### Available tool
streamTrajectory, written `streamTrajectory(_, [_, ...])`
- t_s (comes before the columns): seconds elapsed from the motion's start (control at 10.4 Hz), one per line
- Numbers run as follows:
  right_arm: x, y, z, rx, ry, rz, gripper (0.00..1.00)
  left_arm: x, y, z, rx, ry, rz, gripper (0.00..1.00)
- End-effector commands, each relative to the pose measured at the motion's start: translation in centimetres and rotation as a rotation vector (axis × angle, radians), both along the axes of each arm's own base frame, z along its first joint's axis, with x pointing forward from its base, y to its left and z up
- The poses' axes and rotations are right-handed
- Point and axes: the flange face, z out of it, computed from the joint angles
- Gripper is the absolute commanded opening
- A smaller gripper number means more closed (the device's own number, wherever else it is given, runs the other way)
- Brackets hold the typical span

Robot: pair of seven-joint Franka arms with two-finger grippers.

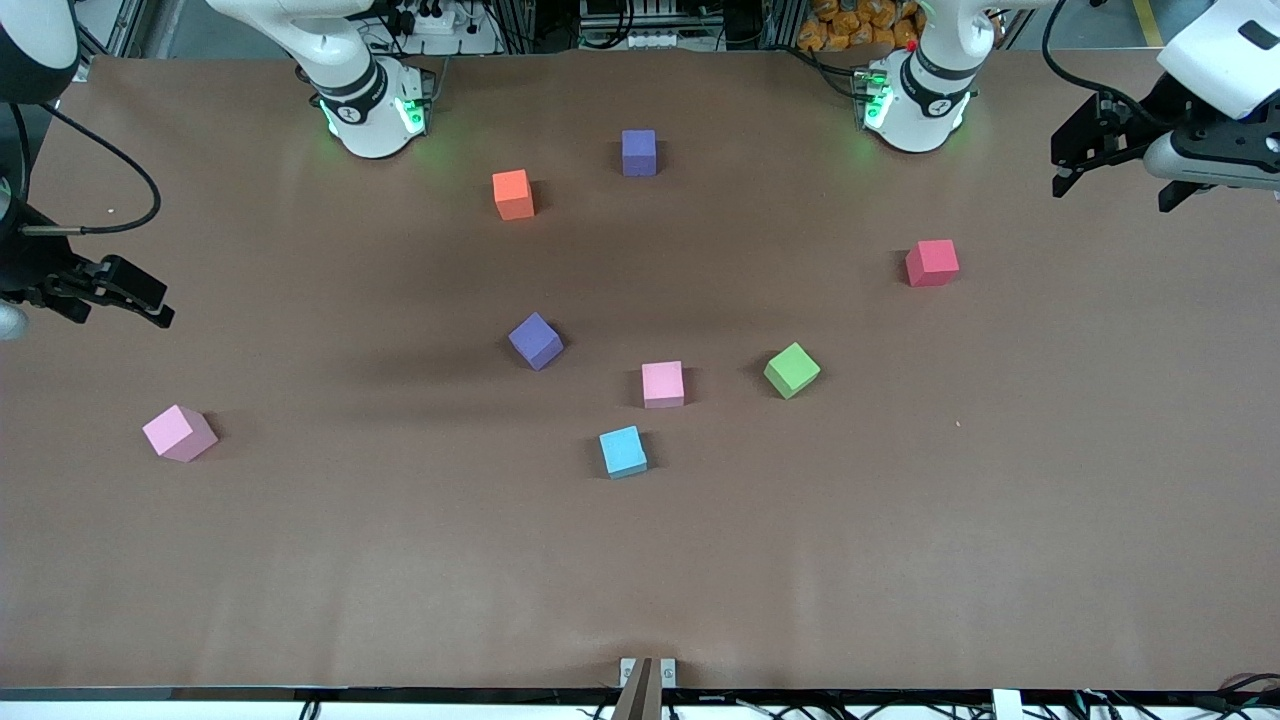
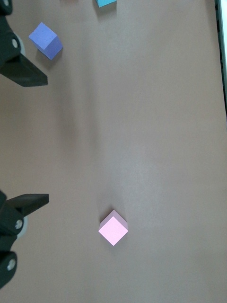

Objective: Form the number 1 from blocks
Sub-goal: 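Reach the purple cube with the right gripper while the left gripper reaches green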

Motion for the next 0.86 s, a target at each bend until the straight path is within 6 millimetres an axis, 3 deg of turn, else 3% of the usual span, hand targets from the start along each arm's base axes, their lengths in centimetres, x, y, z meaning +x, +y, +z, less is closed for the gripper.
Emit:
streamTrajectory(0.0, [0.3, -0.3, 0.5, -0.004, 0.004, 0.001, 1.00, -0.3, -0.5, 0.1, -0.008, 0.010, -0.023, 1.00])
streamTrajectory(0.48, [0.3, 0.1, 0.4, -0.003, 0.007, 0.010, 1.00, 0.2, -0.9, -0.9, -0.006, 0.028, -0.022, 1.00])
streamTrajectory(0.67, [0.3, 1.1, 0.0, -0.001, 0.022, 0.028, 1.00, 0.6, -1.1, -1.6, -0.007, 0.043, -0.021, 1.00])
streamTrajectory(0.77, [0.7, 2.2, -1.3, -0.001, 0.053, 0.050, 1.00, 1.1, -1.1, -2.3, -0.011, 0.055, -0.022, 1.00])
